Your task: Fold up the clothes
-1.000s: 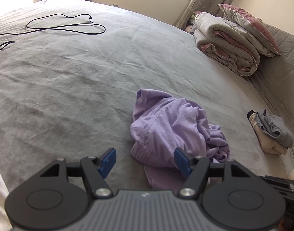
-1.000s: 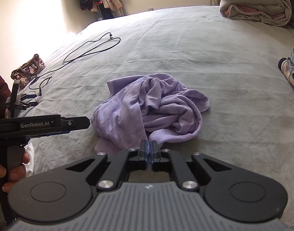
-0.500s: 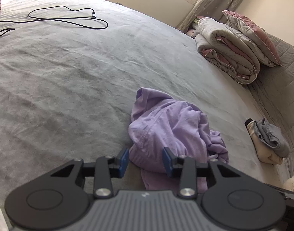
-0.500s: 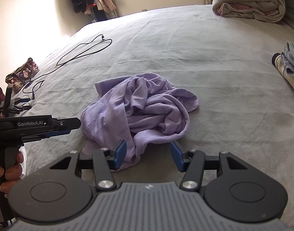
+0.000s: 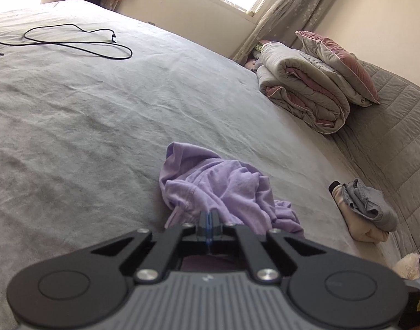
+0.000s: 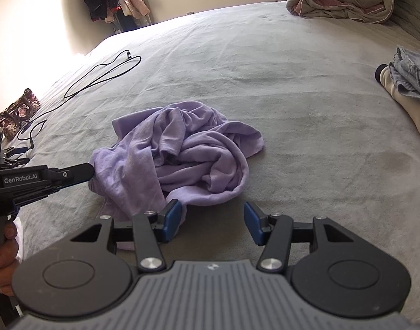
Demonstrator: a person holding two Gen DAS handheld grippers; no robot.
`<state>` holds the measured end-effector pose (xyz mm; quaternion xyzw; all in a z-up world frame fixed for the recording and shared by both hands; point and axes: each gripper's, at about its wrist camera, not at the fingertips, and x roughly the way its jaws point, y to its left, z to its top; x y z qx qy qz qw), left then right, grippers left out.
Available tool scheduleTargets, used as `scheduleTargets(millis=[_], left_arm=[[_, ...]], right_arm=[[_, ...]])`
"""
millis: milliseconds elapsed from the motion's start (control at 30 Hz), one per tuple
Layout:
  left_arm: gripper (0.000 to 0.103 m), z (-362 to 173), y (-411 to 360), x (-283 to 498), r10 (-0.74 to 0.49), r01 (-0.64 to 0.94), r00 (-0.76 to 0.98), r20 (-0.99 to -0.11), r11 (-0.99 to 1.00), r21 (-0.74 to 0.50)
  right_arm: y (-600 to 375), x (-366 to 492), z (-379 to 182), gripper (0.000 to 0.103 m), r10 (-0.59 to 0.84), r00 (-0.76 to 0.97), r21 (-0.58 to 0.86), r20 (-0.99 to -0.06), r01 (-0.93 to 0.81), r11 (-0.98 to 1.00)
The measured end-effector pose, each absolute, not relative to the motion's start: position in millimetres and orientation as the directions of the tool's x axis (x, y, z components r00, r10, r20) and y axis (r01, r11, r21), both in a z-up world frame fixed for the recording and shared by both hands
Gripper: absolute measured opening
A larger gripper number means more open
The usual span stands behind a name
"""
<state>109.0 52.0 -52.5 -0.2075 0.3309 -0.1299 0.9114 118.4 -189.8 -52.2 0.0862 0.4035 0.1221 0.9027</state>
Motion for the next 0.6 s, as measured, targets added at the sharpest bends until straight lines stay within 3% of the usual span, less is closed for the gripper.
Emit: scheduleTargets(millis=[333, 600], left_arm=[[0.000, -33, 34, 88, -0.519, 0.298, 0.713, -0.472, 0.833, -0.466], [0.000, -30, 29, 80, -0.521, 0.316, 0.706, -0.479, 0.837, -0.446]], right_arm=[[-194, 115, -36, 0.055, 0.327, 0.665, 0.295, -0.671, -0.165, 0.941], [-184, 113, -37, 0.055, 0.375, 0.635, 0.324, -0.675, -0.202, 0.924]])
